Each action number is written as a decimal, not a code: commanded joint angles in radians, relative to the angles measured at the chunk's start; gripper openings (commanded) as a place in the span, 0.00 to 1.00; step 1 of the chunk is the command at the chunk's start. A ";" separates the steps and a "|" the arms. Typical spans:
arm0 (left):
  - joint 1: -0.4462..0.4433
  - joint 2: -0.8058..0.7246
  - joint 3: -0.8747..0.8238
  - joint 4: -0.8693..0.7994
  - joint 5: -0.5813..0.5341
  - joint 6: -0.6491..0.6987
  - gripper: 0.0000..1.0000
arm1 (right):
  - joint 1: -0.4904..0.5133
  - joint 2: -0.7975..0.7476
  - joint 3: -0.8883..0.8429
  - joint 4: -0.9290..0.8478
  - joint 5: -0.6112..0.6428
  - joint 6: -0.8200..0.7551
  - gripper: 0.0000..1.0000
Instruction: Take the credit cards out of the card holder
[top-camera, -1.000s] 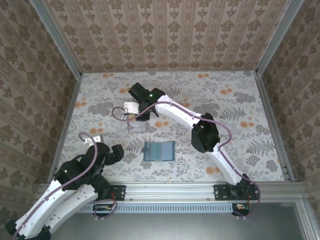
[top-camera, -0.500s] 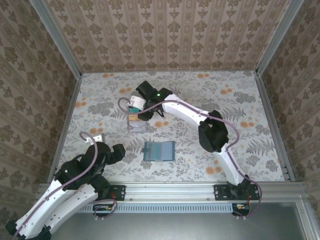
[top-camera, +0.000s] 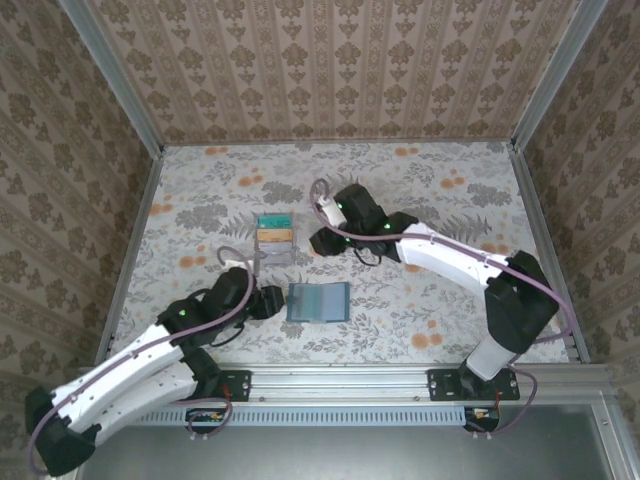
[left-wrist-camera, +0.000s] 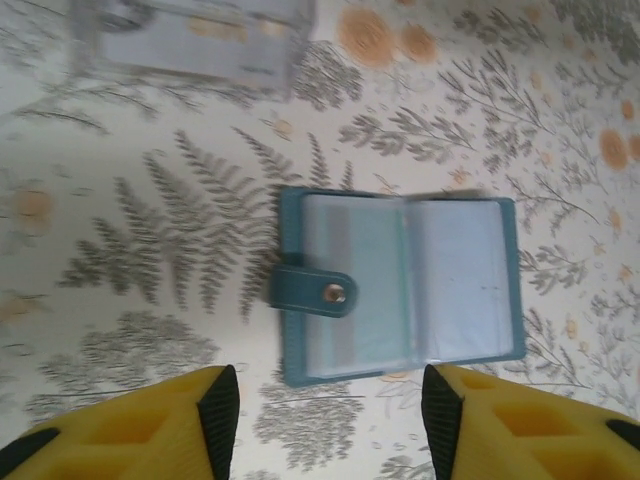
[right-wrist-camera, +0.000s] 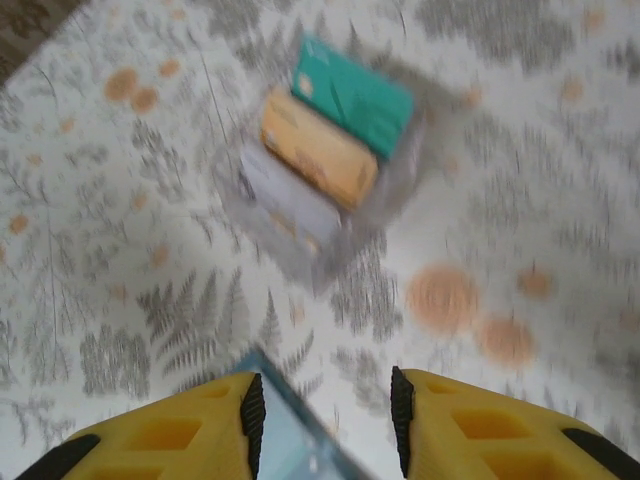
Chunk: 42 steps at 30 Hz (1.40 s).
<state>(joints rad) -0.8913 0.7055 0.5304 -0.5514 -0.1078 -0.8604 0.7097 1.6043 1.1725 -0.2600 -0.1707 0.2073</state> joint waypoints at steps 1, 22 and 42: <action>-0.061 0.074 -0.011 0.142 -0.009 -0.012 0.49 | 0.000 -0.104 -0.162 0.052 0.031 0.159 0.41; -0.047 0.468 -0.033 0.373 0.041 0.002 0.43 | 0.096 -0.167 -0.515 0.212 0.026 0.402 0.34; -0.106 0.527 0.026 0.347 0.062 0.060 0.38 | 0.127 -0.057 -0.468 0.162 0.077 0.398 0.19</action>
<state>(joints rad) -0.9733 1.2121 0.5125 -0.1822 -0.0444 -0.8433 0.8295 1.5333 0.6838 -0.0784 -0.1120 0.6029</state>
